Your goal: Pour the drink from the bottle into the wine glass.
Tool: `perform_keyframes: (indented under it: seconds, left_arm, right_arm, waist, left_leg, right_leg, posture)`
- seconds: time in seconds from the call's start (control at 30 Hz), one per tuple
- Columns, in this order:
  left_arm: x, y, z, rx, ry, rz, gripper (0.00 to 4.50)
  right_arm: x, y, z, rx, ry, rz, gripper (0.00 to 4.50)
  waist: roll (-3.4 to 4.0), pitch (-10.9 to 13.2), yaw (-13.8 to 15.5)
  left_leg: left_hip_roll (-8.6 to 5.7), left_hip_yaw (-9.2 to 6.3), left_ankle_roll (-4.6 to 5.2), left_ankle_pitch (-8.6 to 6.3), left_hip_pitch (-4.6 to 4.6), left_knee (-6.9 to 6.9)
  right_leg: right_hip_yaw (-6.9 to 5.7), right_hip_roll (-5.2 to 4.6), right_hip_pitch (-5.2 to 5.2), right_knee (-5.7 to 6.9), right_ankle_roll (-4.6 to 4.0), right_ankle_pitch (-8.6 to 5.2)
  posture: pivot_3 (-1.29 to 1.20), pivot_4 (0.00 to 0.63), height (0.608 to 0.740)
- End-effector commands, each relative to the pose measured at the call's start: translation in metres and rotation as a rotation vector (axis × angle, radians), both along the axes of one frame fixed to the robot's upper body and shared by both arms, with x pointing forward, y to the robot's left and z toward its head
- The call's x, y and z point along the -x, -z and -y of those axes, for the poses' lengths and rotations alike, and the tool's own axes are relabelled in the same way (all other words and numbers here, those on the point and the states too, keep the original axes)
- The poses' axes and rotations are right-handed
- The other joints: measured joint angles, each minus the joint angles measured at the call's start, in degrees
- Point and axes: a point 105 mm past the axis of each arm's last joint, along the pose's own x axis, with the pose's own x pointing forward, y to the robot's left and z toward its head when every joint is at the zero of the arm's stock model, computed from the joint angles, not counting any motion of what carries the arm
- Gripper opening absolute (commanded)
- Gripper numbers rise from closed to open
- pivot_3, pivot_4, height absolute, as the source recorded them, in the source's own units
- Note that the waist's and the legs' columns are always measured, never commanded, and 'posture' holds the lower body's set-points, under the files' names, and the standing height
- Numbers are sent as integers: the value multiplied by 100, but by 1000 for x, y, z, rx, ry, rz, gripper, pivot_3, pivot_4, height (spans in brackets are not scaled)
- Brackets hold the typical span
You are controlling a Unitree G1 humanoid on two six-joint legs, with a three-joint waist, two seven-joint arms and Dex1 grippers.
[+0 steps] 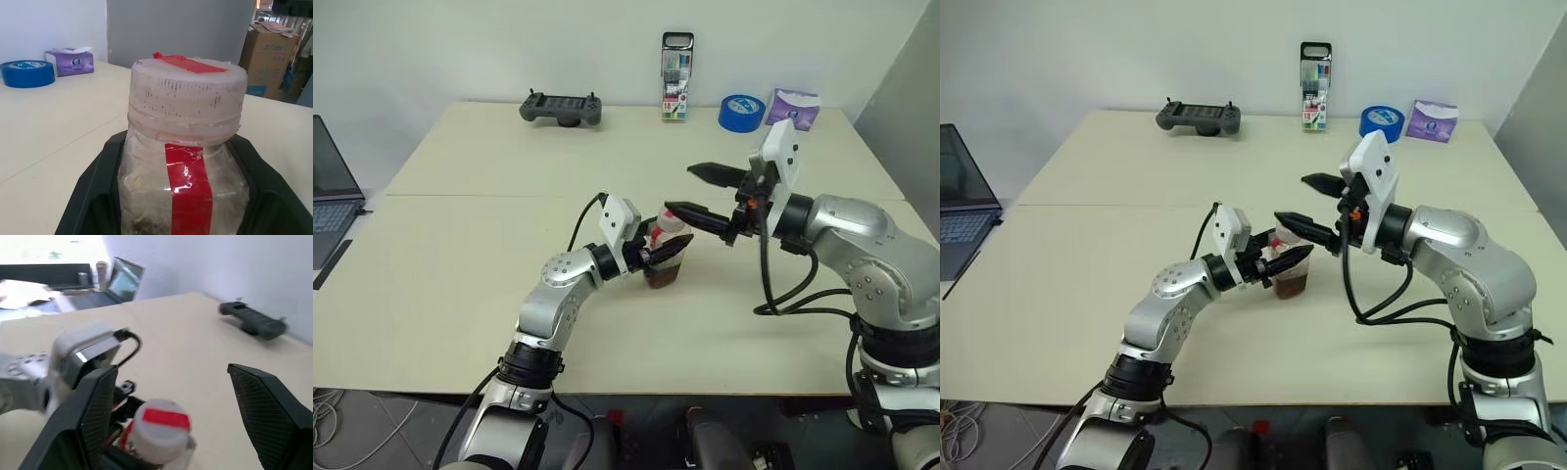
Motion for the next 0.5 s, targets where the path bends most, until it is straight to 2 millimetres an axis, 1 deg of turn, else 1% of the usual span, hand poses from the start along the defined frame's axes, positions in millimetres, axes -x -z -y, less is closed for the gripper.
perform_keyframes:
  seconds: [0.03,0.1,0.23,0.37,0.5]
  left_arm:
    - [1,-18,6,32,35,72,2153]
    - [1,-18,8,34,45,73,2153]
    - [1,-19,11,37,60,73,2153]
    - [2,-17,12,34,71,70,2153]
    - [2,-16,12,33,71,68,2153]
  right_arm:
    - [7,8,-6,-47,156,-16,3882]
    - [8,17,-9,-55,229,-46,3882]
    - [6,26,-10,-83,334,-87,3882]
    - [2,28,-8,-98,396,-105,3882]
    - [0,33,-9,-115,417,-141,3882]
  waist:
    - [0,-1,2]
    - [0,0,-3]
    - [0,-1,-3]
    - [1,-1,-8]
    - [1,-1,-12]
  left_leg:
    - [0,-2,0,0,0,0]
    - [2,-1,-2,1,-2,-2]
    - [-3,3,-17,10,-17,0]
    - [-2,4,-16,10,-17,-1]
    - [-2,4,-15,9,-16,-1]
  right_leg:
    - [0,0,0,-1,0,0]
    - [3,0,-4,2,0,0]
    - [4,0,-23,13,-1,0]
    - [1,3,-24,14,-1,0]
    - [-1,5,-24,14,-1,0]
  posture:
    - [0,150,740]
    - [0,150,740]
    - [0,150,740]
    - [0,150,740]
    - [0,150,740]
